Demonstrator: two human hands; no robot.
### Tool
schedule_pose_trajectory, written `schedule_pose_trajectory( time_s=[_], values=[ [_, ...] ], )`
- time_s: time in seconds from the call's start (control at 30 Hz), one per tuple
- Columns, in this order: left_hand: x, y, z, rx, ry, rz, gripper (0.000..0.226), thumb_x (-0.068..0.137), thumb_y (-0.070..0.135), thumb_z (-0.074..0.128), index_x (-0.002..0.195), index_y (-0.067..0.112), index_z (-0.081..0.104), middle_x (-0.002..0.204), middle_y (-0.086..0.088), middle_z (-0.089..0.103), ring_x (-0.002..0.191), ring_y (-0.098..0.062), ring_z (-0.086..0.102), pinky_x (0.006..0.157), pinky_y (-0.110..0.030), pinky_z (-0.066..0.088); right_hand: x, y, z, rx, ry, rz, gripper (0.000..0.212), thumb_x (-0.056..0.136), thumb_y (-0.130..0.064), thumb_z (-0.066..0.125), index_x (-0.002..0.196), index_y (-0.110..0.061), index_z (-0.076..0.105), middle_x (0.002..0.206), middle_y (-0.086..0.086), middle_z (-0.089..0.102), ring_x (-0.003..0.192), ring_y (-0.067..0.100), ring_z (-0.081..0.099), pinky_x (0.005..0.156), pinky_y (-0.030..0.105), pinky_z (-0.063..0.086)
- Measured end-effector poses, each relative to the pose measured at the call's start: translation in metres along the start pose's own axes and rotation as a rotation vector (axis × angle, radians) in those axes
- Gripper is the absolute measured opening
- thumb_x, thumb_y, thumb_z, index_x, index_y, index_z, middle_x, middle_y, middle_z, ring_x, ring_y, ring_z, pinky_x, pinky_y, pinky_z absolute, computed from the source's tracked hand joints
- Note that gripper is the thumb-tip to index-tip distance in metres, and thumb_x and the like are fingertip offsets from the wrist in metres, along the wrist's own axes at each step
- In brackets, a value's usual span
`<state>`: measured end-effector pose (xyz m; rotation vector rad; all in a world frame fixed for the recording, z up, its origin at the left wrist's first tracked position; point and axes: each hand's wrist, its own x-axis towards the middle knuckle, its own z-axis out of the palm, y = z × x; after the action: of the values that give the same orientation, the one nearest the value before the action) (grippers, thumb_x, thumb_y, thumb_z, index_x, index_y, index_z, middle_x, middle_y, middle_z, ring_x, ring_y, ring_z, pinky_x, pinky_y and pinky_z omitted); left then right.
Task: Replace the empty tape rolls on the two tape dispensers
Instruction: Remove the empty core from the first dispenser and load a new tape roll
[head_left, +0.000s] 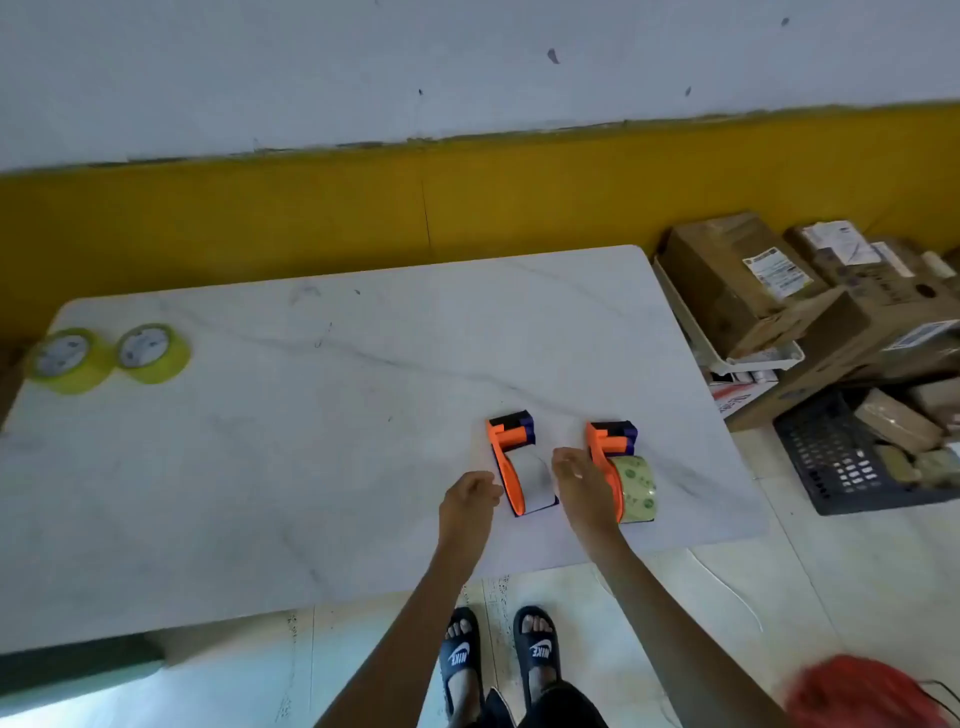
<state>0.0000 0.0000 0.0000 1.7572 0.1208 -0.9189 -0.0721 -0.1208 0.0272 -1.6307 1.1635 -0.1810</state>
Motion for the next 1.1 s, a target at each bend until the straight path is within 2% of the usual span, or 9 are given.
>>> schedule_pose_trajectory(
  time_s=[0.17, 0.23, 0.33, 0.5, 0.6, 0.73, 0.8, 0.93, 1.1],
  values=[
    [0.0, 0.002, 0.025, -0.079, 0.04, -0.095, 0.021, 0.08, 0.025, 0.049, 0.066, 0.031, 0.064, 0.088, -0.013, 0.065, 0.082, -0.024, 0.056, 0.077, -0.037, 0.042, 0.008, 0.015, 0.008, 0.061, -0.131, 0.007, 0.015, 0.096, -0.015, 0.046, 0.094, -0.018, 0.061, 0.085, 0.001, 0.06, 0.082, 0.018, 0.054, 0.069, 0.027, 0.041],
    [0.0, 0.004, 0.033, -0.086, 0.047, -0.083, 0.017, 0.078, 0.026, 0.049, 0.072, 0.029, 0.064, 0.086, -0.009, 0.061, 0.082, -0.024, 0.054, 0.077, -0.038, 0.043, 0.012, 0.018, 0.008, 0.066, -0.153, -0.013, 0.015, 0.095, -0.014, 0.046, 0.093, -0.017, 0.061, 0.084, 0.001, 0.06, 0.077, 0.015, 0.053, 0.067, 0.026, 0.041],
    [-0.006, 0.011, 0.04, -0.077, 0.079, -0.038, 0.018, 0.088, 0.013, 0.049, 0.078, 0.022, 0.062, 0.081, -0.005, 0.056, 0.079, -0.023, 0.05, 0.074, -0.037, 0.044, 0.015, 0.02, 0.006, 0.045, -0.193, -0.024, 0.014, 0.096, -0.017, 0.046, 0.096, -0.018, 0.06, 0.084, -0.001, 0.061, 0.074, 0.012, 0.055, 0.064, 0.023, 0.042],
    [0.0, 0.015, 0.042, -0.039, 0.16, -0.086, 0.022, 0.086, 0.006, 0.046, 0.085, 0.017, 0.065, 0.093, -0.014, 0.063, 0.081, -0.026, 0.055, 0.071, -0.036, 0.048, 0.021, 0.021, 0.001, 0.066, -0.214, -0.025, 0.013, 0.096, -0.02, 0.047, 0.098, -0.019, 0.06, 0.083, -0.002, 0.061, 0.073, 0.011, 0.056, 0.063, 0.024, 0.043],
    [0.004, 0.023, 0.044, -0.027, 0.194, -0.133, 0.022, 0.089, 0.009, 0.043, 0.091, 0.014, 0.064, 0.085, -0.009, 0.056, 0.071, -0.02, 0.049, 0.064, -0.03, 0.043, 0.022, 0.02, 0.002, 0.085, -0.222, -0.033, 0.015, 0.097, -0.021, 0.045, 0.095, -0.019, 0.059, 0.085, 0.0, 0.062, 0.077, 0.013, 0.058, 0.068, 0.027, 0.046],
    [0.009, 0.034, 0.044, -0.026, 0.207, -0.155, 0.025, 0.091, 0.011, 0.043, 0.108, 0.015, 0.061, 0.084, -0.002, 0.055, 0.068, -0.015, 0.048, 0.061, -0.025, 0.043, 0.025, 0.026, 0.005, 0.1, -0.249, 0.024, 0.018, 0.098, -0.028, 0.043, 0.089, -0.023, 0.058, 0.085, 0.001, 0.059, 0.082, 0.02, 0.056, 0.08, 0.039, 0.05],
    [0.012, 0.043, 0.041, -0.053, 0.202, -0.178, 0.023, 0.089, 0.011, 0.045, 0.105, 0.013, 0.061, 0.084, -0.004, 0.057, 0.07, -0.018, 0.051, 0.065, -0.029, 0.047, 0.026, 0.027, 0.007, 0.089, -0.243, 0.044, 0.018, 0.097, -0.032, 0.043, 0.093, -0.023, 0.058, 0.087, -0.002, 0.06, 0.084, 0.02, 0.058, 0.082, 0.043, 0.052],
    [0.022, 0.057, 0.036, -0.034, 0.18, -0.215, 0.01, 0.084, 0.013, 0.051, 0.083, 0.018, 0.06, 0.089, -0.009, 0.061, 0.089, -0.031, 0.063, 0.088, -0.044, 0.055, 0.024, 0.019, 0.009, 0.097, -0.214, 0.015, 0.025, 0.099, -0.036, 0.04, 0.088, -0.02, 0.055, 0.073, -0.001, 0.051, 0.068, 0.016, 0.048, 0.064, 0.028, 0.04],
    [0.025, 0.065, 0.031, -0.011, 0.147, -0.209, 0.019, 0.084, 0.007, 0.05, 0.066, 0.016, 0.047, 0.082, -0.012, 0.048, 0.08, -0.026, 0.049, 0.072, -0.038, 0.045, 0.022, 0.018, 0.009, 0.034, -0.212, -0.133, 0.036, 0.097, -0.03, 0.05, 0.083, 0.003, 0.055, 0.066, 0.006, 0.043, 0.06, 0.016, 0.04, 0.051, 0.019, 0.032]
  ],
)
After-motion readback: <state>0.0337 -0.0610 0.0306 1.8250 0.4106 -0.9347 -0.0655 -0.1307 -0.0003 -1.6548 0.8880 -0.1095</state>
